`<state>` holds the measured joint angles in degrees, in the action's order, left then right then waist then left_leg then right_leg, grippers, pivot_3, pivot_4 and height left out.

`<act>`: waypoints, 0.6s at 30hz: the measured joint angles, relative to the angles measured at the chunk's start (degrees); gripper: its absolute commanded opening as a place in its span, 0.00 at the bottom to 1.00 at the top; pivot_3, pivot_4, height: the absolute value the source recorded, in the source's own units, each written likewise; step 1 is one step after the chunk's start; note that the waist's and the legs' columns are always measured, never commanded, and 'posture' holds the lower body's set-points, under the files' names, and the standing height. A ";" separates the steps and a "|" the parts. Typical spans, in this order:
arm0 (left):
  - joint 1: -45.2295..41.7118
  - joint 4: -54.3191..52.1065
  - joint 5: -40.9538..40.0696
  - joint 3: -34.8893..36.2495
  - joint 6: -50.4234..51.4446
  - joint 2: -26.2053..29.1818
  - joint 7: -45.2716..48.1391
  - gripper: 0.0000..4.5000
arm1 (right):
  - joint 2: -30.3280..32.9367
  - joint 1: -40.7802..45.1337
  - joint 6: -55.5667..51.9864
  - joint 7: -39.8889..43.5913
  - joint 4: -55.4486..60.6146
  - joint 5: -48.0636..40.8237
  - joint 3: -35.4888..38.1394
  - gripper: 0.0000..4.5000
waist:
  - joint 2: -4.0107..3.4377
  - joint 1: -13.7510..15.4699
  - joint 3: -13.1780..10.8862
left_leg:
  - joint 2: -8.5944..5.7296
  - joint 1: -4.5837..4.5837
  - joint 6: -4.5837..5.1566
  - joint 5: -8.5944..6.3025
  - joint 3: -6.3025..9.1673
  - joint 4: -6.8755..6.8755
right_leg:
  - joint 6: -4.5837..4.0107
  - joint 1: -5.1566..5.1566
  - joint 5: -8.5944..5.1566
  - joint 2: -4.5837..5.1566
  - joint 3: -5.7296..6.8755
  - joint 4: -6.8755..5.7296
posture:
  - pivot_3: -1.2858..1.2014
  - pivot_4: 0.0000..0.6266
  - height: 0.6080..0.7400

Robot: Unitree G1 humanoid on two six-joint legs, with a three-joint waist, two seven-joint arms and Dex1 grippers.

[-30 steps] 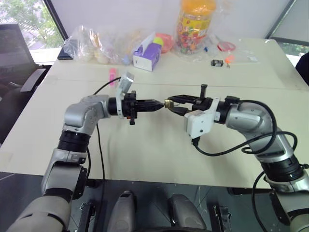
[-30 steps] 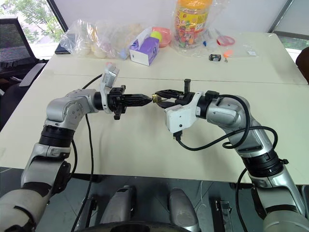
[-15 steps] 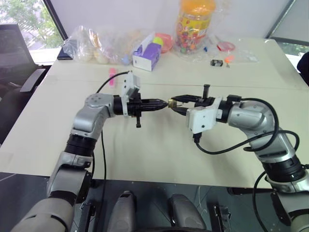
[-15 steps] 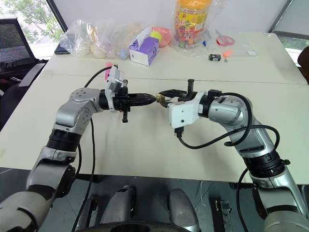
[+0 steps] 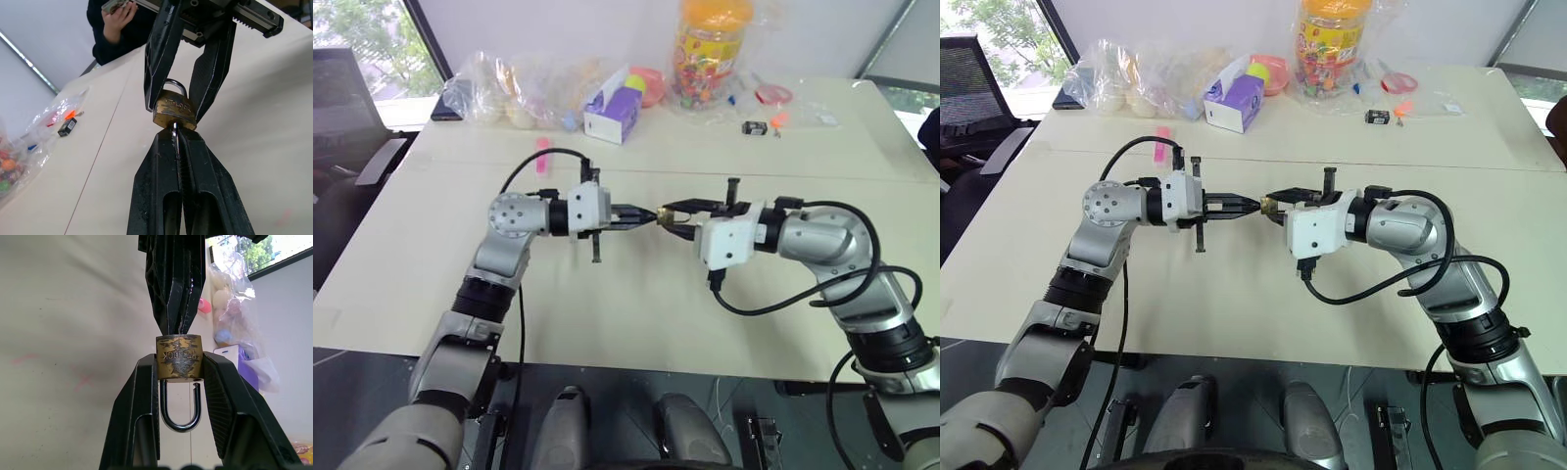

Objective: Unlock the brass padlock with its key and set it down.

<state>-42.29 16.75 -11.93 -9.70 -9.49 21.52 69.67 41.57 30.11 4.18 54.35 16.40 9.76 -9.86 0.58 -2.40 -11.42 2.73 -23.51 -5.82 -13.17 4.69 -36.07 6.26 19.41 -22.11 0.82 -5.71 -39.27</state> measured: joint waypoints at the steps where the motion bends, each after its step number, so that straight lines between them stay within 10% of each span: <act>1: 0.10 -1.00 -1.61 0.00 4.36 0.21 0.24 0.02 | -0.01 0.01 0.00 0.05 -0.01 0.00 -0.08 0.16 | 0.00 -0.04 0.00 | 0.00 0.00 0.00 0.00 0.00 0.01 | 0.00 0.00 0.00 0.00 0.00 0.00 | 0.52 0.24 1.00; 4: 0.24 -5.54 -11.06 0.46 26.72 2.46 0.99 0.07 | -0.25 0.05 0.38 0.23 -0.01 -0.34 -0.85 0.16 | 0.00 -0.21 0.00 | 0.01 0.00 0.00 0.00 0.02 0.03 | 0.00 0.00 0.00 -0.02 0.00 -0.02 | 0.52 0.24 1.00; 11: -0.04 -9.51 -24.39 4.88 52.73 6.67 1.75 0.63 | -0.32 0.08 1.42 0.63 -0.05 -1.05 -1.77 0.16 | 0.00 0.06 0.00 | 0.01 0.00 0.00 0.00 0.04 -0.03 | 0.00 -0.02 0.00 -0.01 0.02 -0.02 | 0.52 0.24 1.00; 18: -0.22 -9.52 -26.35 6.92 56.24 4.63 -0.78 0.63 | -0.17 0.08 1.63 0.63 -0.06 -1.07 -1.78 0.16 | 0.01 0.05 -0.01 | 0.01 0.00 -0.01 0.00 0.04 -0.05 | 0.00 -0.03 0.00 -0.01 0.02 -0.01 | 0.52 0.24 1.00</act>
<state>-42.51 7.23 -38.28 -2.79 46.75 26.16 68.88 41.40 30.19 5.82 54.98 16.34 8.69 -11.64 0.59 -2.35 -11.42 2.74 -23.51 -5.82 -13.17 4.73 -36.12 6.26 19.37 -22.12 0.82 -5.68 -39.29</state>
